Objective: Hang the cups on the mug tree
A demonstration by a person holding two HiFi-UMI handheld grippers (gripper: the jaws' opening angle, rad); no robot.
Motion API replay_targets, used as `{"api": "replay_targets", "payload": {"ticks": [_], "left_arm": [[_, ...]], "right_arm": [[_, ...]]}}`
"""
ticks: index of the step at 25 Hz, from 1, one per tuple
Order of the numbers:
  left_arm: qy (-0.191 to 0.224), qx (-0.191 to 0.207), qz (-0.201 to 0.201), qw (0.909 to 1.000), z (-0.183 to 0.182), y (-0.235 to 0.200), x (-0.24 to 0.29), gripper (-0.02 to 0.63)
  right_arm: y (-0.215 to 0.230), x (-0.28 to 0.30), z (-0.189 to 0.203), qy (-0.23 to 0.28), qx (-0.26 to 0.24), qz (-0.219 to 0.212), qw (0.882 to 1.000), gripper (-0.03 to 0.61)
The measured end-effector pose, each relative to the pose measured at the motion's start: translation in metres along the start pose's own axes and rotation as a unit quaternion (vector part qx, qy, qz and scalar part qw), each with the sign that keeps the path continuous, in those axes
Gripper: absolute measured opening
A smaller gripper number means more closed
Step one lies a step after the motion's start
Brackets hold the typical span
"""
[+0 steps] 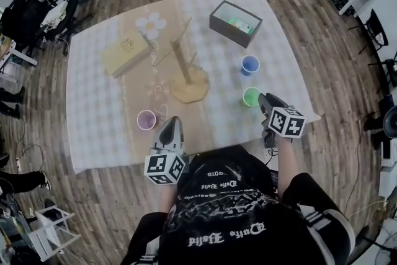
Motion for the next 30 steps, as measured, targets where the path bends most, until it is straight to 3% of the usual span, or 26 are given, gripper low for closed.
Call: {"api": "replay_targets", "payload": {"ticks": [12, 16, 24, 30], "left_arm": [[-0.002, 0.0, -0.052, 0.9986, -0.006, -0.011, 0.004, 0.02], [0.003, -0.004, -0.067, 0.9978, -0.008, -0.016, 0.001, 0.02], [0.013, -0.012, -0.082, 0.9965, -0.01, -0.017, 0.0, 0.02], [0.014, -0.015, -0.084, 0.9962, -0.007, -0.017, 0.001, 0.02]], "right_arm": [[-0.006, 0.034, 0.008, -0.069, -0.015, -0.037, 0.997, 0.118], [-0.007, 0.036, 0.0, -0.057, -0.018, -0.025, 0.998, 0.04], [-0.029, 0.033, -0.021, -0.037, -0.064, -0.048, 0.996, 0.037], [-0.05, 0.021, -0.052, 0.001, -0.066, -0.071, 0.995, 0.035]]}}
Point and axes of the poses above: the fingertips, and each gripper's own axes: x forward along the fingers, y to its right, z out of its underside, the point moved 1 cm from there along -x, backward along the fingers, and after that the axes turned 13 degrees about z, right-handed, at the moved point
